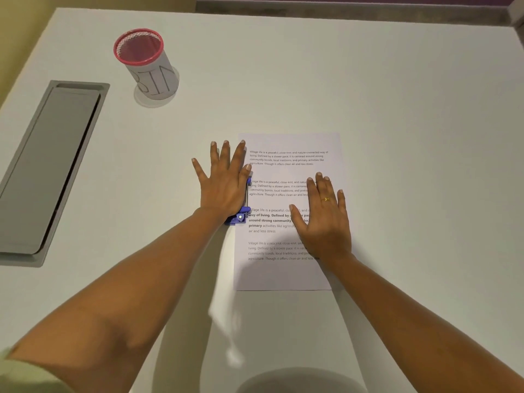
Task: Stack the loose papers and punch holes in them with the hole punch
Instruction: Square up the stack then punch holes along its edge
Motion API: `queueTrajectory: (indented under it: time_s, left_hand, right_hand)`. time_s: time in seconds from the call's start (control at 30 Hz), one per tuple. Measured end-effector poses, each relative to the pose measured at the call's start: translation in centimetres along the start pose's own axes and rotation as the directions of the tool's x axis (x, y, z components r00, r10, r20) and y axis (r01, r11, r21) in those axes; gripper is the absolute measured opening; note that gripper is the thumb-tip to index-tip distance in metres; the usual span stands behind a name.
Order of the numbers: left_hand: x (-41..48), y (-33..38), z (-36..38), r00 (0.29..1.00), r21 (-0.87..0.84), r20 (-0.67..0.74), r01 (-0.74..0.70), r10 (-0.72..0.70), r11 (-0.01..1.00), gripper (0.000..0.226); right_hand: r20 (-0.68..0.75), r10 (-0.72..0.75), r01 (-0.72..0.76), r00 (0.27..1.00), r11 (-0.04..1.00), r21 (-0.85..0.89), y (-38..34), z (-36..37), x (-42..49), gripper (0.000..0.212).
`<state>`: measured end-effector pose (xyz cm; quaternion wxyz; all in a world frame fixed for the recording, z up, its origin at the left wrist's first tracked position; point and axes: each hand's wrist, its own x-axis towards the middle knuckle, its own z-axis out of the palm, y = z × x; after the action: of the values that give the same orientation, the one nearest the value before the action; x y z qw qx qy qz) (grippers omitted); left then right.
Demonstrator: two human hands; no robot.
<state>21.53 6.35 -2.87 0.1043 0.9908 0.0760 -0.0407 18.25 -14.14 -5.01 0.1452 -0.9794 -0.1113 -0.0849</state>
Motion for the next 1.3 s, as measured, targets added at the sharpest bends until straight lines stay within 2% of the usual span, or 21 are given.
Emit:
queueTrajectory:
  time_s: [0.2, 0.43, 0.63, 0.77, 0.9, 1.0, 1.13, 1.3]
  left_hand:
    - [0.1, 0.6, -0.6, 1.0, -0.012, -0.01, 0.019, -0.019, 1.0, 0.052]
    - [0.1, 1.4, -1.2, 1.0, 0.015, 0.004, 0.023, -0.023, 1.0, 0.052]
    - [-0.3, 1.4, -2.1, 0.995, -0.182, 0.004, 0.099, -0.099, 0.978, 0.051]
    - [-1.0, 1.2, -3.2, 0.965, -0.404, -0.024, 0.23, -0.262, 0.885, 0.047]
    - [-2.4, 0.8, -3.8, 0.934, -0.503, -0.02, 0.299, -0.356, 0.811, 0.041]
    - [-3.5, 0.4, -4.0, 0.926, -0.601, 0.004, 0.304, -0.378, 0.739, 0.033]
    - [-4.4, 0.4, -4.6, 0.904, -0.661, 0.073, 0.36, -0.421, 0.659, 0.032]
    - [-5.1, 0.5, -5.3, 0.897, -0.682, 0.163, 0.404, -0.411, 0.61, 0.029]
  right_hand:
    - [0.153, 0.012, -0.014, 0.988, 1.0, 0.011, 0.1, -0.6, 0.3, 0.063]
    - [0.229, 0.038, -0.04, 0.973, 0.999, 0.003, 0.1, -0.7, 0.7, 0.065]
    - [0.239, 0.031, -0.039, 0.971, 0.999, 0.028, 0.2, -0.7, 0.8, 0.065]
    - [0.241, 0.027, -0.039, 0.97, 0.998, 0.044, 0.4, -0.7, 0.7, 0.066]
    - [0.26, 0.032, -0.054, 0.965, 0.995, 0.08, 0.4, -0.8, 0.9, 0.066]
    - [0.291, 0.056, -0.124, 0.955, 0.967, 0.222, 0.2, -1.6, 1.4, 0.067]
    - [0.261, 0.188, -0.29, 0.947, 0.851, 0.438, 0.3, -3.6, 1.8, 0.058]
    - [0.236, 0.425, -0.485, 0.874, 0.729, 0.484, 1.1, -5.8, 1.2, 0.047]
